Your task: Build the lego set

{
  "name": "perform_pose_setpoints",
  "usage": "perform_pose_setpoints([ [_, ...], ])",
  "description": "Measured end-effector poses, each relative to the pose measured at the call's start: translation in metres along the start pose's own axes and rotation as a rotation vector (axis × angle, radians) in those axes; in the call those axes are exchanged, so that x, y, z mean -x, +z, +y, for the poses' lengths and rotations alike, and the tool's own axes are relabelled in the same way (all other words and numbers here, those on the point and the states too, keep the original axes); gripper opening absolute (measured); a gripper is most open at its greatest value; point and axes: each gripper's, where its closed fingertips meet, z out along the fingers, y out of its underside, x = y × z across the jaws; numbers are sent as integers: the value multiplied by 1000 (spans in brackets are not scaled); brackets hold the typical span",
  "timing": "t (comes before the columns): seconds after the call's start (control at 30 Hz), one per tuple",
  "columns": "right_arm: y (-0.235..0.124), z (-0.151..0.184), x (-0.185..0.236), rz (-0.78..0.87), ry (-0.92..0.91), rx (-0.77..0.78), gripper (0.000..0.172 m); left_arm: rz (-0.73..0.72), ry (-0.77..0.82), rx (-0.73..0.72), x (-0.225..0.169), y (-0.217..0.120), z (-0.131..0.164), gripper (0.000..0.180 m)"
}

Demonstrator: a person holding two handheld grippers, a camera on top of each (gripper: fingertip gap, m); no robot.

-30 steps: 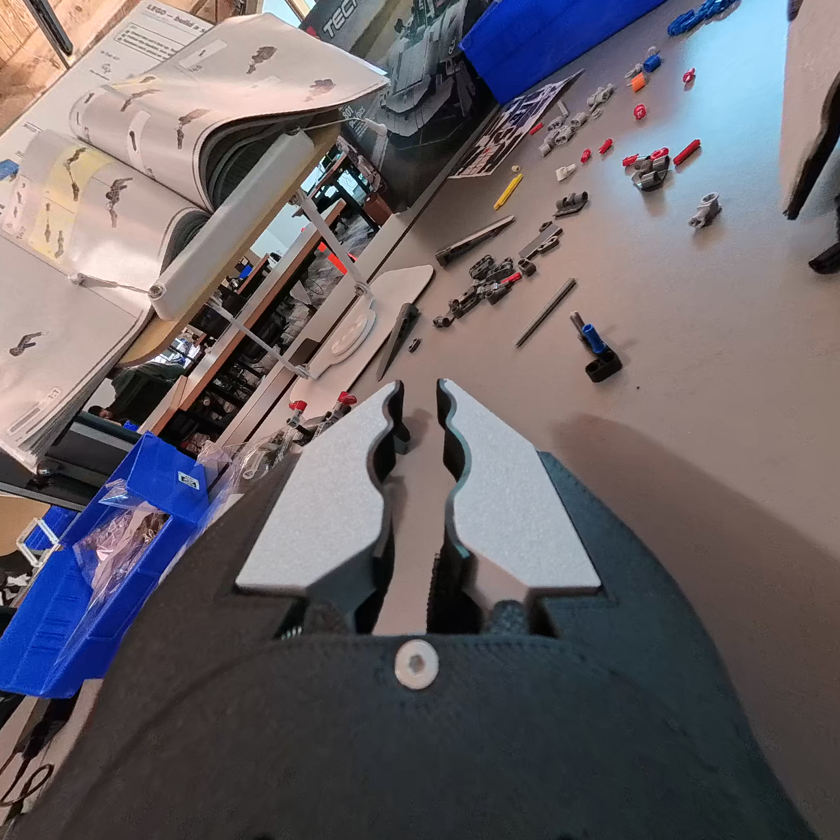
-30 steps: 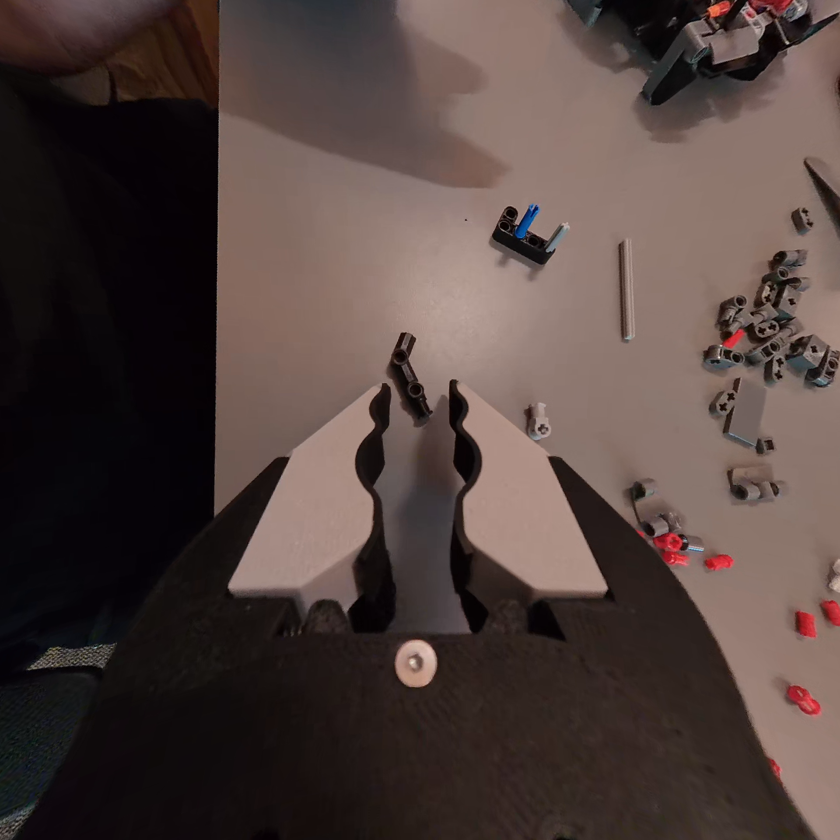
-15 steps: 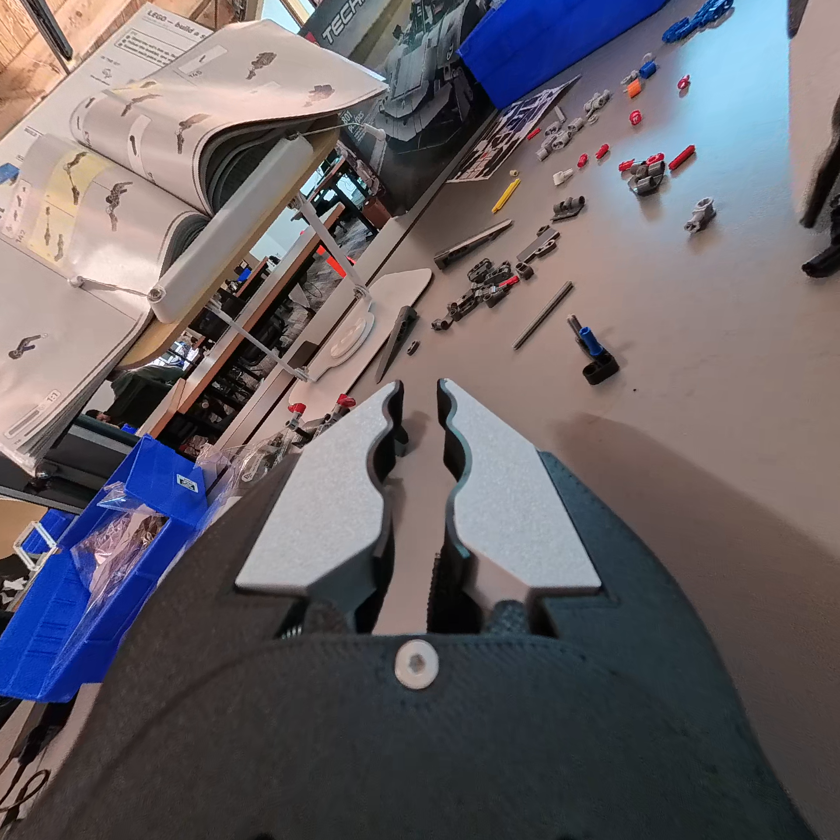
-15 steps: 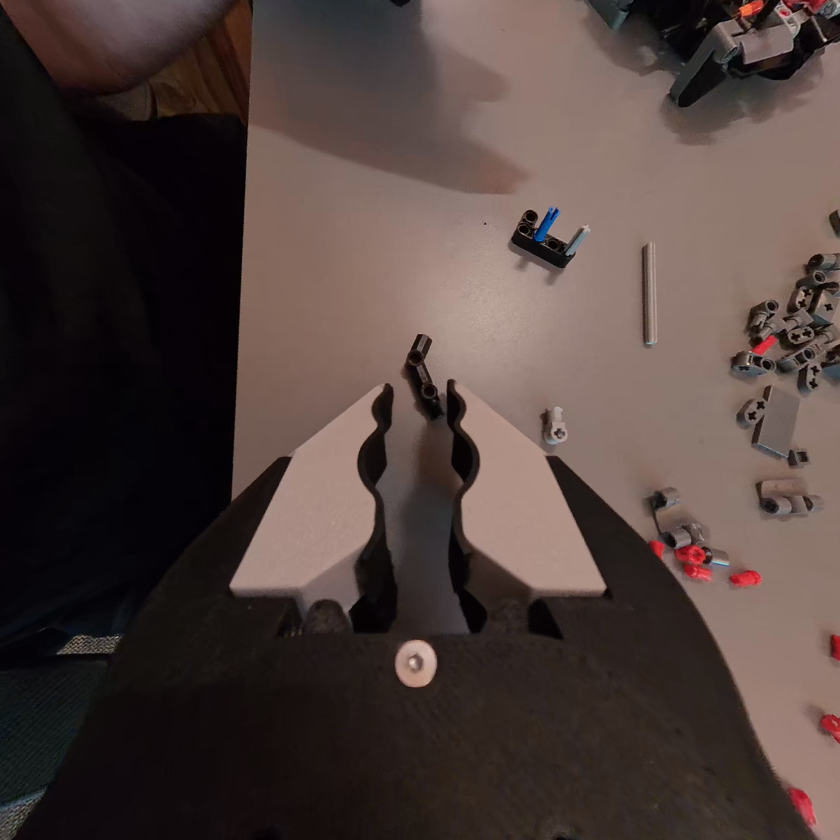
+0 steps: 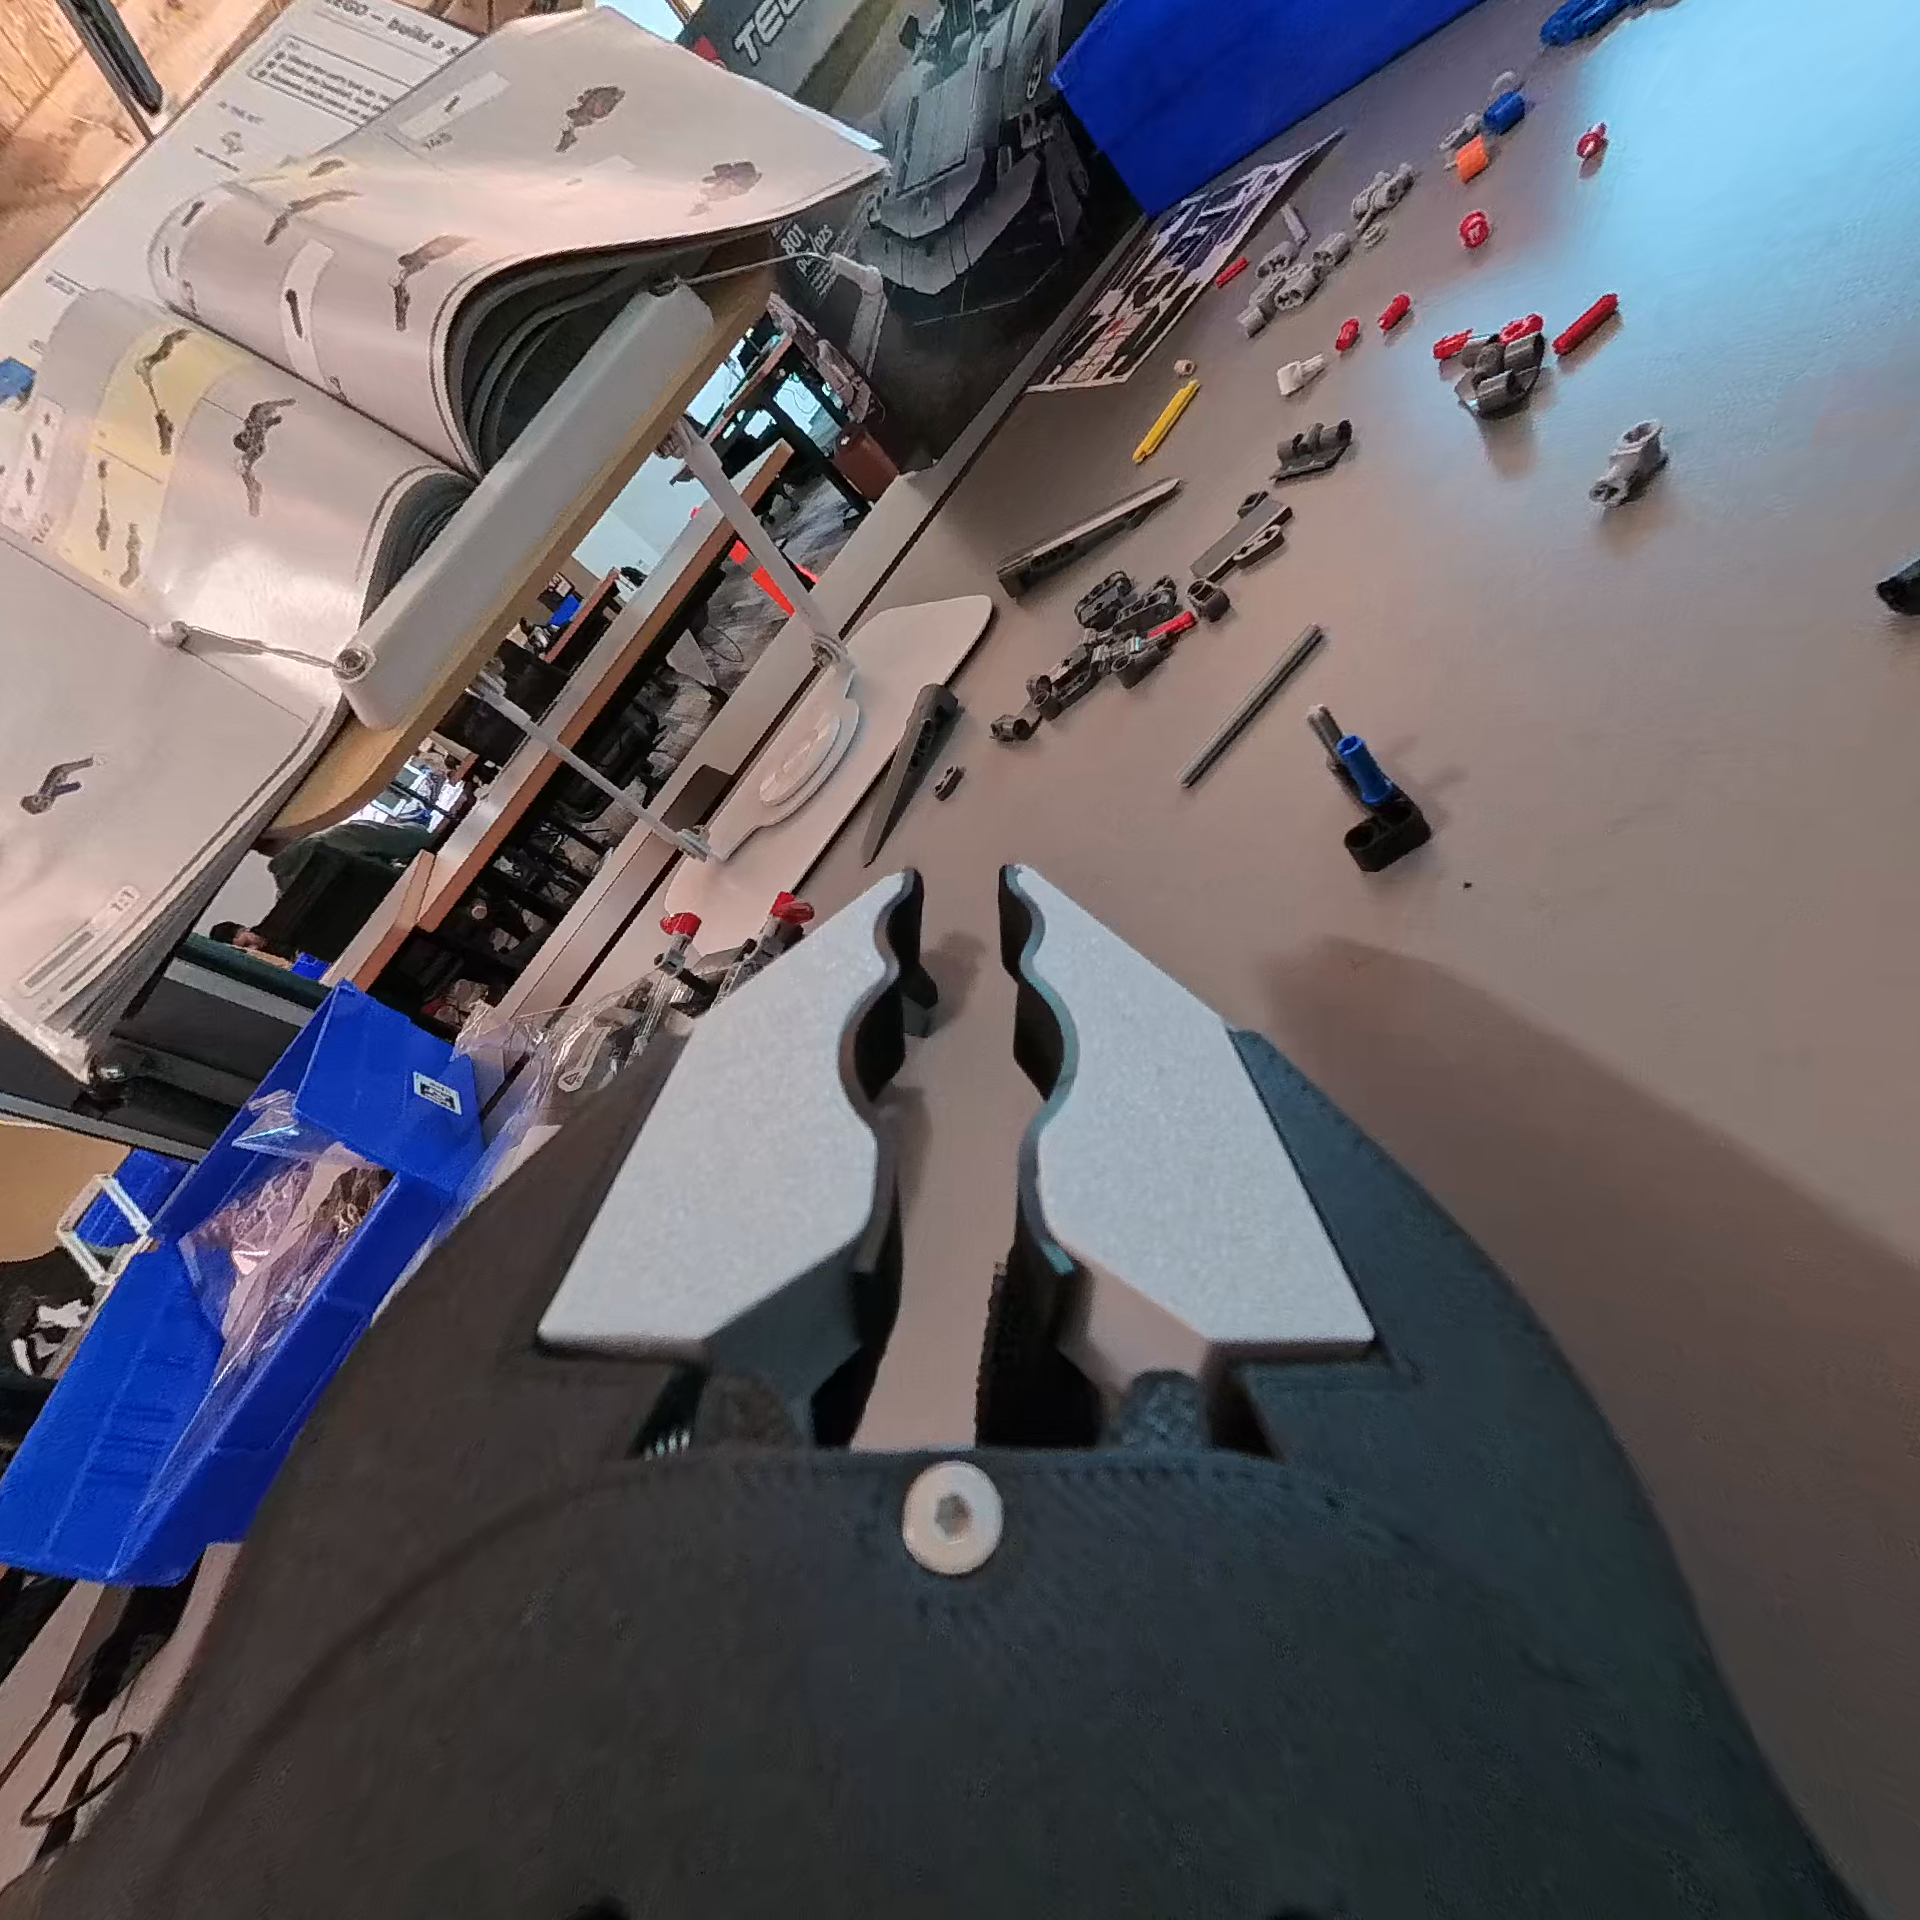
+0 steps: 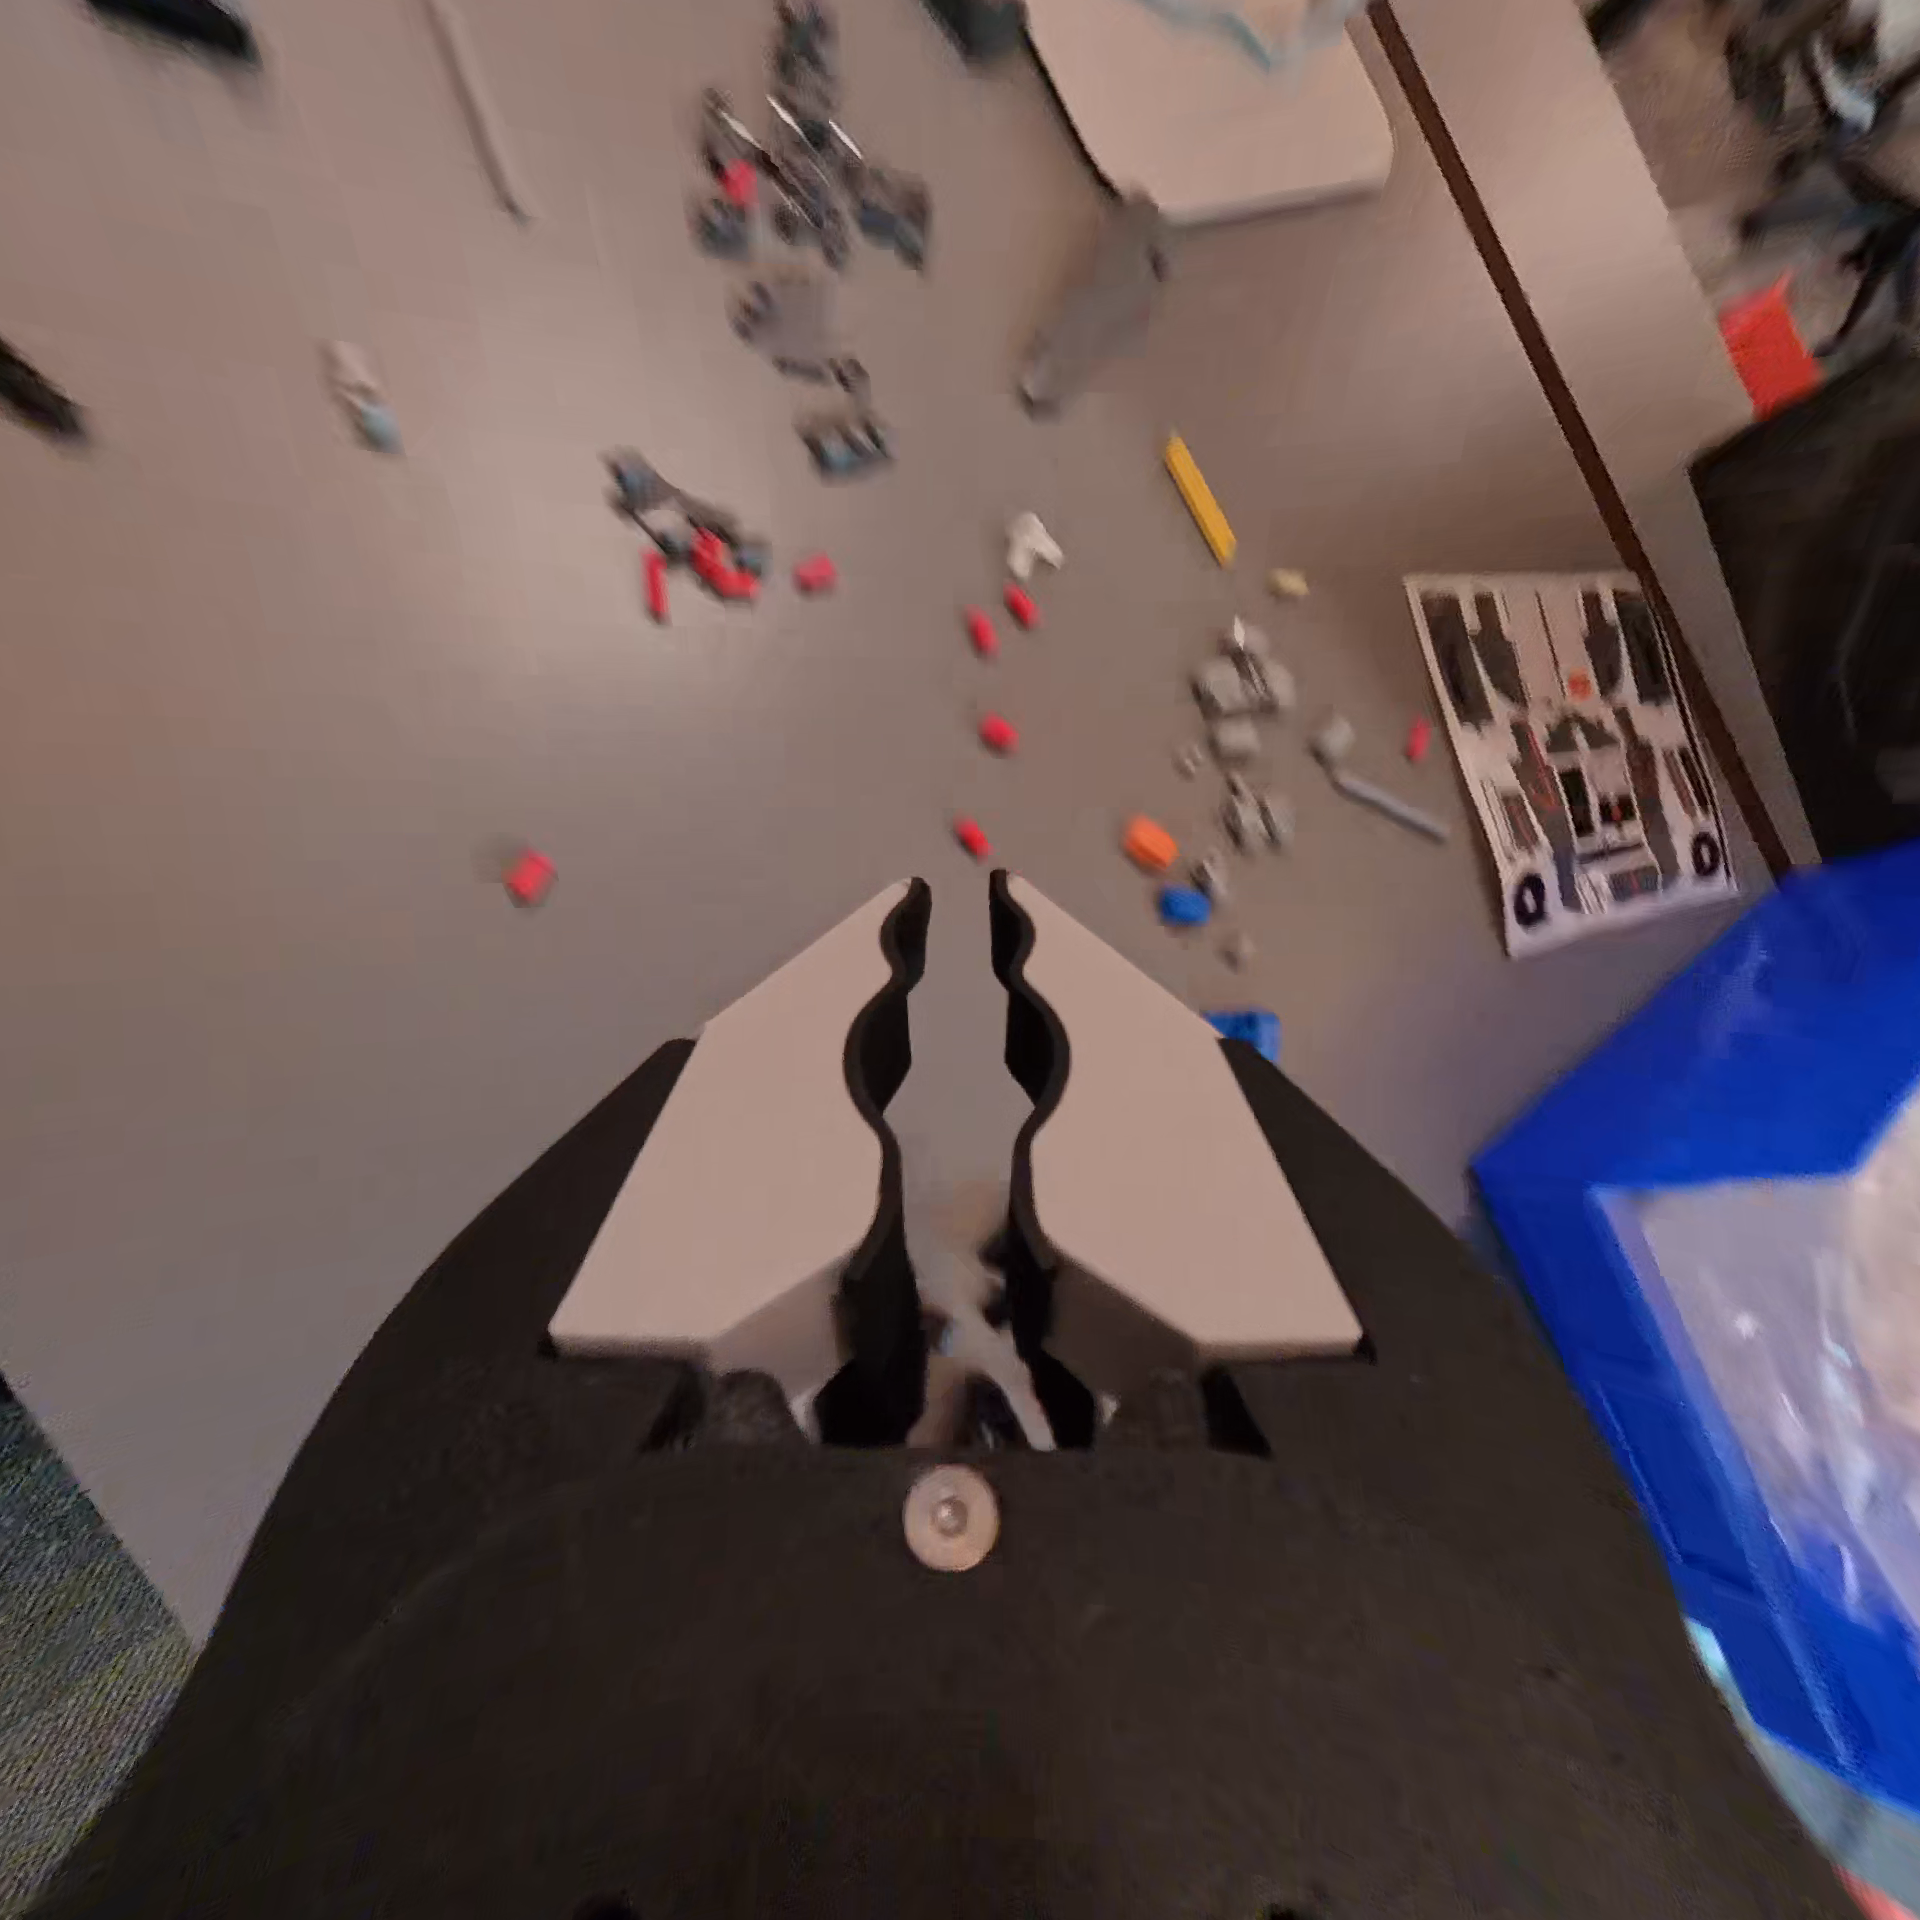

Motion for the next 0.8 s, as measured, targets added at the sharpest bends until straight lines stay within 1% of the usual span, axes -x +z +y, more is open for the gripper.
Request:
perform_pose_setpoints([
  [0.13,-11,41,-40,41,49,107,13,-3,-6,7,1,1,2,13],
  [0.27,-11,73,-55,38,69,196,16,8,4,25,-1,4,4,13],
  [0.4,2,88,-63,33,63,225,14,9,5,37,-1,6,6,13],
  [0.57,21,96,-71,-9,24,235,12,7,8,48,-1,7,9,13],
  [0.8,29,102,-84,-27,-21,266,10,4,17,64,-1,10,11,12],
])
